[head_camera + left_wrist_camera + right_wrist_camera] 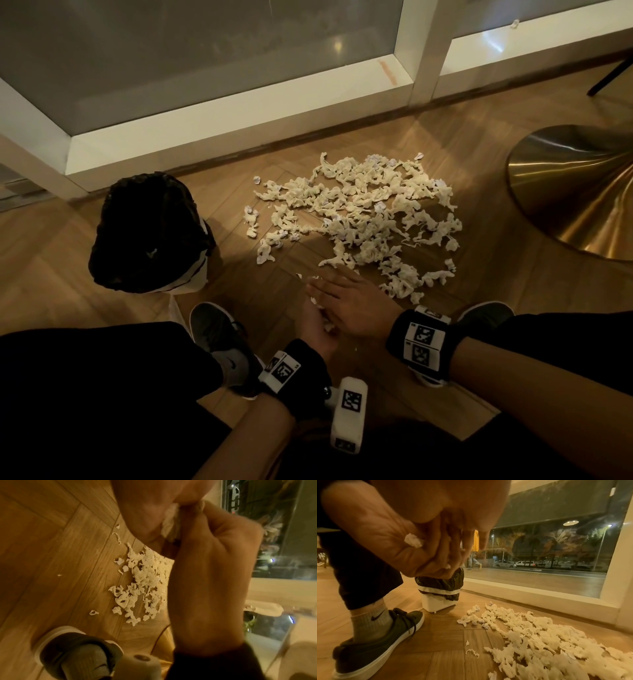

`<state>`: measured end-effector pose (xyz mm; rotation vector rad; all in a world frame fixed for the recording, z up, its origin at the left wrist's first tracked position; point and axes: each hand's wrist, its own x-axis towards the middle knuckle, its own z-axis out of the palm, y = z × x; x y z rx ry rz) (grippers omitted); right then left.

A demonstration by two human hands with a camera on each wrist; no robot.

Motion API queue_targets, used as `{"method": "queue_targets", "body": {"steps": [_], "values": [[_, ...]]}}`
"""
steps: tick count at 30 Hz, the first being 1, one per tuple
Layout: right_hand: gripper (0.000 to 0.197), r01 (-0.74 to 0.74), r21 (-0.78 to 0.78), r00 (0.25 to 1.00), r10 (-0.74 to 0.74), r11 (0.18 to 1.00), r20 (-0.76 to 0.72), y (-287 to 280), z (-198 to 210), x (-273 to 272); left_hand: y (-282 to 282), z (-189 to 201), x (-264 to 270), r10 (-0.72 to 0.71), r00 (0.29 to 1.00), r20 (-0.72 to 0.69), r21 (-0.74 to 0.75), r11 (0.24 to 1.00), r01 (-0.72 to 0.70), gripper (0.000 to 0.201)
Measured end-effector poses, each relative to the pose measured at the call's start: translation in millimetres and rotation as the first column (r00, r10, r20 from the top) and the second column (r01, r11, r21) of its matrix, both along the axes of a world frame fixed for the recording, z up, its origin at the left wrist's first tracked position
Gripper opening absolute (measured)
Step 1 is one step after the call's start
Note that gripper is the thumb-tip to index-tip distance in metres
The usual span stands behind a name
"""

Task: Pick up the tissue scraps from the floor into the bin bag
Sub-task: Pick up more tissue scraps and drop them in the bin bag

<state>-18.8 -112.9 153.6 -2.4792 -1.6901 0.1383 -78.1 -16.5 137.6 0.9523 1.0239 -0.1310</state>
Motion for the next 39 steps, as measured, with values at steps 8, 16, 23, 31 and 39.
{"method": "queue_targets", "body": {"steps": [8,16,23,31,39], "values": [[0.058,-0.170,-0.010,0.959,0.163,0.985,-0.233,-11,12,9,18,20,3,-0.058,0.996,0.067,-0.480,0.873,0.083,0.048],[0.046,-0.084,0.206,0.996,0.088,0.975,-0.012,-15,14,14,2,22,-7,-0.415,0.900,0.134,0.040,0.910,0.413,0.028],[0.045,-0.052,0.168,0.999,0.050,0.984,0.018,-14,19,12,10,25,7,0.011,0.982,0.188,-0.462,0.883,0.078,0.051],[0.043,0.021,0.075,0.977,-0.004,0.997,-0.215,-4,18,1,14,-1,9,0.083,0.993,0.081,-0.418,0.907,-0.042,0.053],[0.012,0.192,0.191,0.909,-0.101,0.963,-0.405,-2,23,0,18,-10,14,0.013,0.997,0.079,-0.249,0.969,0.007,0.048]]}}
